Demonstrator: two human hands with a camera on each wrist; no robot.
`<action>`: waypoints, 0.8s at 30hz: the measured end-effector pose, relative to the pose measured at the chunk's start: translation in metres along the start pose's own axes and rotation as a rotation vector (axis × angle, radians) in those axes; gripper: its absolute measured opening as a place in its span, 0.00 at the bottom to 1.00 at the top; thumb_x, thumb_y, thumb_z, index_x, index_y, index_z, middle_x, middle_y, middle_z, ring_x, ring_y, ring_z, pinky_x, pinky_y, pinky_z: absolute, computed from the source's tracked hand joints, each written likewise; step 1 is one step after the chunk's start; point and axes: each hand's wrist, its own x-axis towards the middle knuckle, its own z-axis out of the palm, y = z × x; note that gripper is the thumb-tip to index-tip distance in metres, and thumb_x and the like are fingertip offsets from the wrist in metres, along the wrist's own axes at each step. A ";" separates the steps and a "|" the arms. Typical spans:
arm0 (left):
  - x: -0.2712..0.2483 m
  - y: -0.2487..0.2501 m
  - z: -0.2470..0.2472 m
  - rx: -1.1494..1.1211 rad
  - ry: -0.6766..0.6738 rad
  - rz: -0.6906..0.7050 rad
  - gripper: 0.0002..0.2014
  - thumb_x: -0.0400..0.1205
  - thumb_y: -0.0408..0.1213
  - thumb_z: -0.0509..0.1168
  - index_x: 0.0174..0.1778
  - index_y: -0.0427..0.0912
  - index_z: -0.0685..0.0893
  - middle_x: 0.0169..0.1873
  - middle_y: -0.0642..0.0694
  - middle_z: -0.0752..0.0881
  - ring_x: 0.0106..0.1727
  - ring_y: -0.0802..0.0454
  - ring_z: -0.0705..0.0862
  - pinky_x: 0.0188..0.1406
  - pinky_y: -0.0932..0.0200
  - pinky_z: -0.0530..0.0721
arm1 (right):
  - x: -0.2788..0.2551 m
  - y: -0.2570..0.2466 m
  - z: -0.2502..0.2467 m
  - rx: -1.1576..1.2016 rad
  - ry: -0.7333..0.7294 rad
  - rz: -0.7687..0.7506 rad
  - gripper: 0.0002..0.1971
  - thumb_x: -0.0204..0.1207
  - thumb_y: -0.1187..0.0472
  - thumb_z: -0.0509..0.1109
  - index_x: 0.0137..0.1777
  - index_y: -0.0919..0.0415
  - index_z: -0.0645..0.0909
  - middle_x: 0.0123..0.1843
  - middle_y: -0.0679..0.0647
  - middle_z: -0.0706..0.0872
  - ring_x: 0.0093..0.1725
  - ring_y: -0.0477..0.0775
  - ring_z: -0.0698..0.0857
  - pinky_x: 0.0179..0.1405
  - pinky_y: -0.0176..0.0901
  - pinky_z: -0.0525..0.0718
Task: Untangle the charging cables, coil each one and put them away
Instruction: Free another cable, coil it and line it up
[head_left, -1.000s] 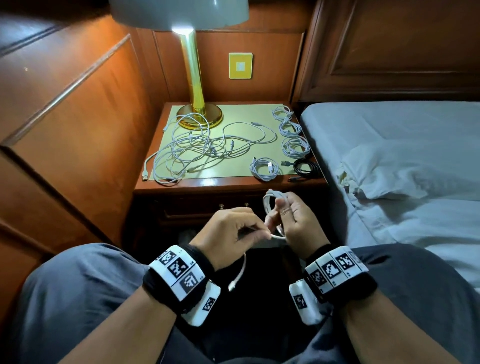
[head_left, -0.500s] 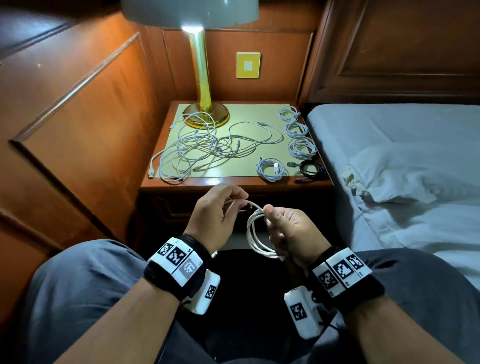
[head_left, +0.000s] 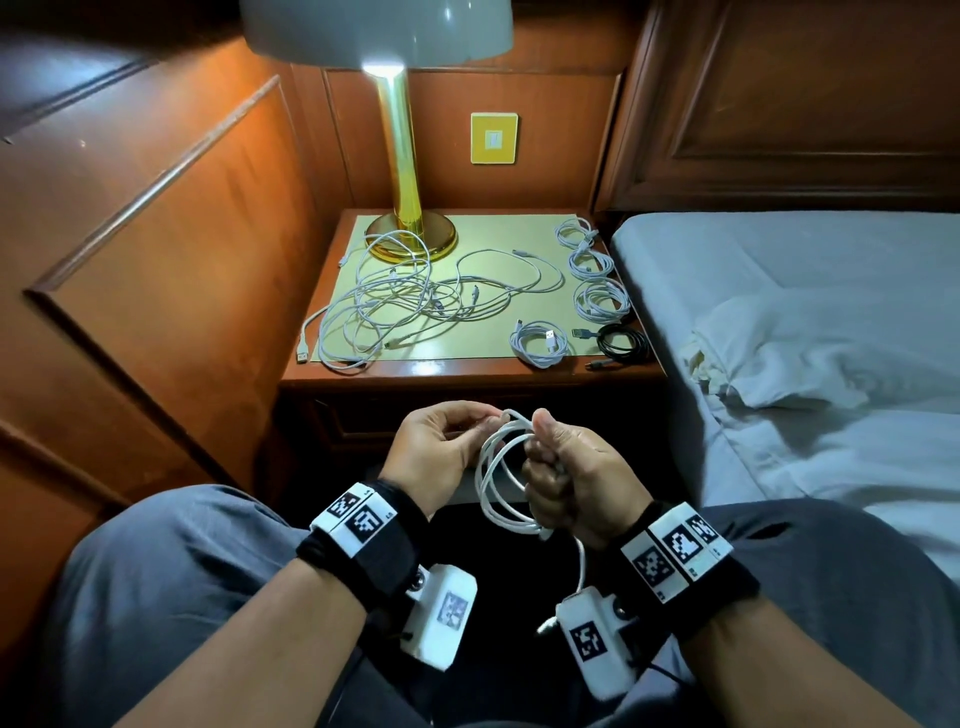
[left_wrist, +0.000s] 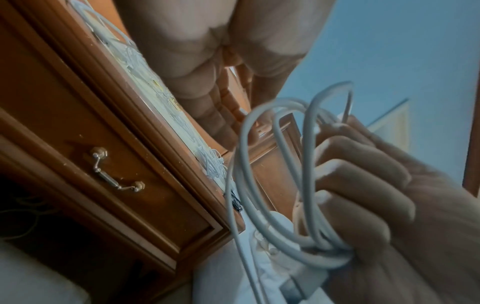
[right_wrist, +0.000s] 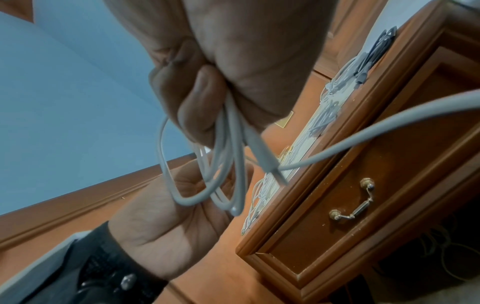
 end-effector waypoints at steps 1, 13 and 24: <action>-0.001 0.000 0.000 -0.033 -0.007 -0.019 0.04 0.73 0.37 0.76 0.39 0.41 0.93 0.41 0.38 0.93 0.41 0.47 0.89 0.48 0.52 0.90 | 0.000 0.001 0.001 0.004 0.002 -0.009 0.21 0.79 0.44 0.61 0.30 0.55 0.64 0.17 0.47 0.60 0.15 0.40 0.56 0.20 0.25 0.54; -0.012 0.006 0.007 -0.201 -0.086 -0.143 0.11 0.88 0.34 0.62 0.53 0.33 0.89 0.38 0.35 0.89 0.37 0.45 0.86 0.45 0.50 0.87 | 0.006 0.007 -0.001 -0.206 0.182 -0.199 0.23 0.83 0.40 0.60 0.30 0.52 0.80 0.20 0.48 0.61 0.17 0.43 0.55 0.19 0.32 0.55; -0.013 0.005 0.008 -0.098 -0.279 -0.148 0.15 0.70 0.27 0.73 0.51 0.42 0.92 0.38 0.43 0.88 0.41 0.49 0.86 0.44 0.58 0.86 | 0.012 0.012 -0.013 -0.841 0.367 -0.418 0.17 0.87 0.45 0.54 0.46 0.47 0.83 0.26 0.30 0.81 0.28 0.33 0.80 0.35 0.29 0.71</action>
